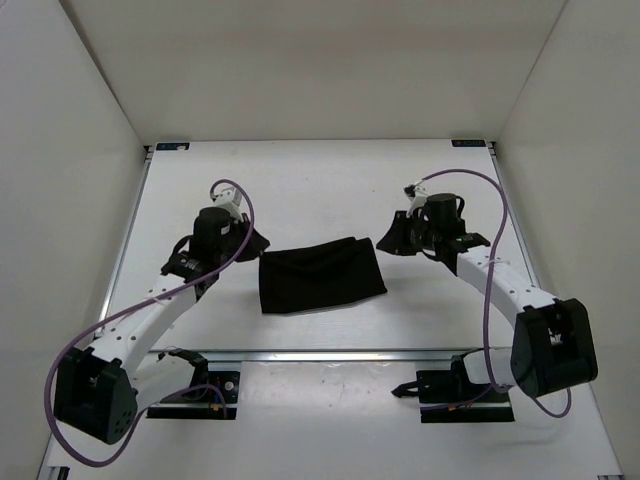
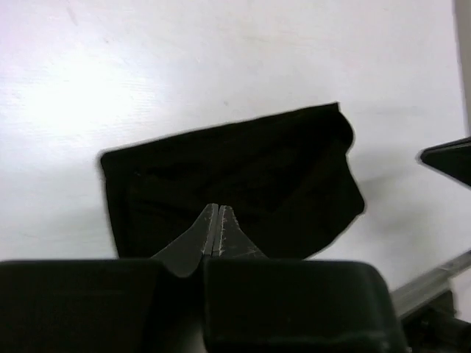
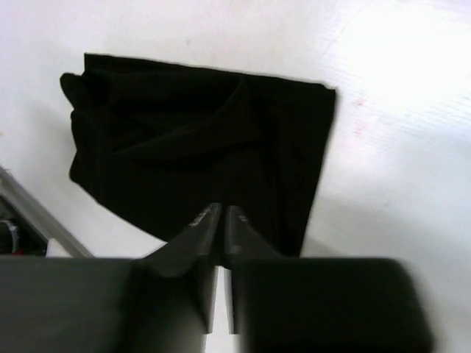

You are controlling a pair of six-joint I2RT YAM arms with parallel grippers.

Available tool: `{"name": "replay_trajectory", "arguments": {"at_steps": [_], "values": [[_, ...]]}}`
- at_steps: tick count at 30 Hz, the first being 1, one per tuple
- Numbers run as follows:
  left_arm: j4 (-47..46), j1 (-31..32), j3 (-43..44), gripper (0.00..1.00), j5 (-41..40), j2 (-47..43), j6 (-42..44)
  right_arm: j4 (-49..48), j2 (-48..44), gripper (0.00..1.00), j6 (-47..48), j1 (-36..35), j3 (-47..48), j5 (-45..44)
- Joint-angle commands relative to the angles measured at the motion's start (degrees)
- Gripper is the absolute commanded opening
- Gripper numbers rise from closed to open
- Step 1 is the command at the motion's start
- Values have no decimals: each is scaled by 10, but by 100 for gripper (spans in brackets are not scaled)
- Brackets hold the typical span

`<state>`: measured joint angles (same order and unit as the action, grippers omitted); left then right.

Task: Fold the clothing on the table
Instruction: Fold the skirt

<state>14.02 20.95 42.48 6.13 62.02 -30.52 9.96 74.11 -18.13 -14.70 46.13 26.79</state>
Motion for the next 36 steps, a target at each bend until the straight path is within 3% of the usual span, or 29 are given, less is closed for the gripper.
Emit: {"name": "replay_trajectory", "arguments": {"at_steps": [1, 5, 14, 23, 29, 36], "values": [[-28, 31, -47, 0, 20, -3, -33, -55, 24, 0, -15, -37, -6, 38], [-50, 69, -74, 0, 32, 16, -56, -61, 72, 0, -13, -112, 15, 21], [-130, 45, -85, 0, 65, 126, -53, -112, 233, 0, -34, -110, 89, 47], [-133, 10, -45, 0, 72, 223, -36, -175, 277, 0, -62, -45, 112, 30], [-134, 4, -35, 0, 62, 236, -29, -163, 313, 0, -54, -11, 115, 55], [-107, -12, 1, 0, 61, 233, -8, -116, 258, 0, -24, -23, 110, 13]]}}
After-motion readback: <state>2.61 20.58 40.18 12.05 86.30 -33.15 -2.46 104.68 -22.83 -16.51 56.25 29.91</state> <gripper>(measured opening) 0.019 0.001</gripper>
